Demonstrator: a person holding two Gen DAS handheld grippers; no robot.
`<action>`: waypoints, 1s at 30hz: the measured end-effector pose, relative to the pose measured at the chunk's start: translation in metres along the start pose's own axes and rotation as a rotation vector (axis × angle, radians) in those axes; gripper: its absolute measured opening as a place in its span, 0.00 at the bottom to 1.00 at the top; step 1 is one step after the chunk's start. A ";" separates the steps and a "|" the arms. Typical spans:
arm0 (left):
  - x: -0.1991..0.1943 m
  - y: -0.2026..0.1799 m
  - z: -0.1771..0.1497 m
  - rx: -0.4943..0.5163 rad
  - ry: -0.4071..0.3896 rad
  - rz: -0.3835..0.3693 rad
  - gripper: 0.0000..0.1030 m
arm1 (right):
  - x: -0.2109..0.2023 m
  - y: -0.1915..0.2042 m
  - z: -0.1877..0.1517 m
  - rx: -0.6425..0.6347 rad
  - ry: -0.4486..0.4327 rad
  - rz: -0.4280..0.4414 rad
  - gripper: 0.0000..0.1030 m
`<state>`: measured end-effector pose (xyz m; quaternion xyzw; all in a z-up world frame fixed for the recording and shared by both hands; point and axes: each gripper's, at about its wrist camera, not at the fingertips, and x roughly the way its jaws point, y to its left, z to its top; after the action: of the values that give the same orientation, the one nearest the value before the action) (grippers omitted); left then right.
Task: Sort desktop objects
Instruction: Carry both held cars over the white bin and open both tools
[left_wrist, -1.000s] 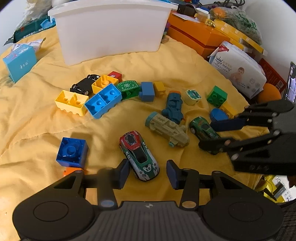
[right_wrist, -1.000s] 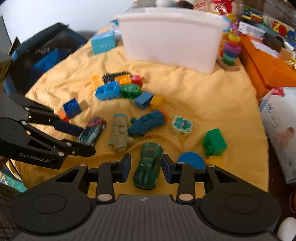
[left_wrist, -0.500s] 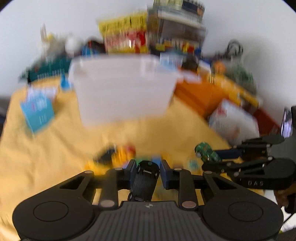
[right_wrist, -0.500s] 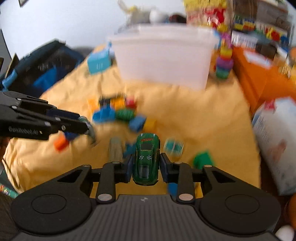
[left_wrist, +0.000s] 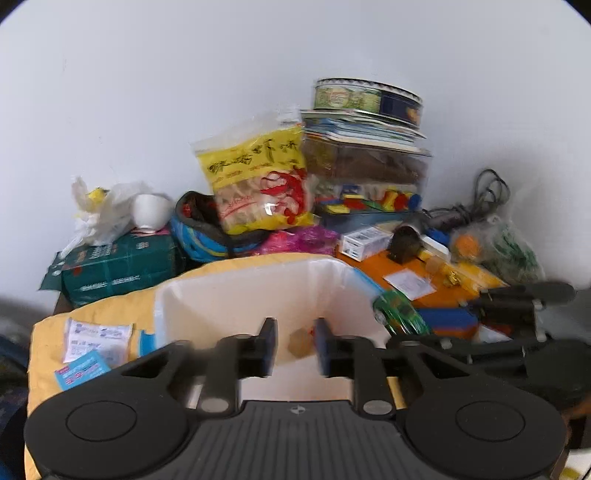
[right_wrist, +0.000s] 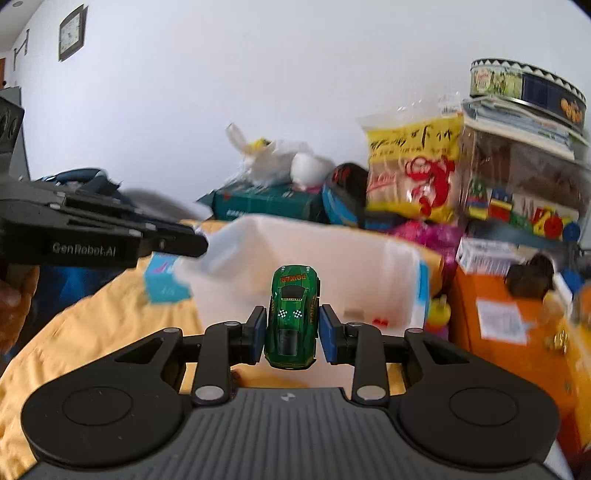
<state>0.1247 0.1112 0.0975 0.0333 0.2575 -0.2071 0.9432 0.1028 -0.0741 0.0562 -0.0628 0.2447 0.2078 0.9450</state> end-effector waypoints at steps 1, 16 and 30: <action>0.005 -0.003 -0.007 0.051 0.041 -0.022 0.54 | -0.002 -0.001 -0.001 -0.007 -0.007 0.000 0.33; 0.113 0.042 -0.095 -0.151 0.357 0.014 0.52 | 0.002 -0.007 -0.040 0.084 0.096 -0.001 0.33; 0.100 -0.044 -0.111 0.357 0.339 -0.007 0.25 | 0.004 -0.005 -0.050 0.092 0.118 -0.004 0.33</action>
<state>0.1325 0.0527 -0.0460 0.2329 0.3715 -0.2439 0.8650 0.0862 -0.0885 0.0109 -0.0320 0.3092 0.1904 0.9312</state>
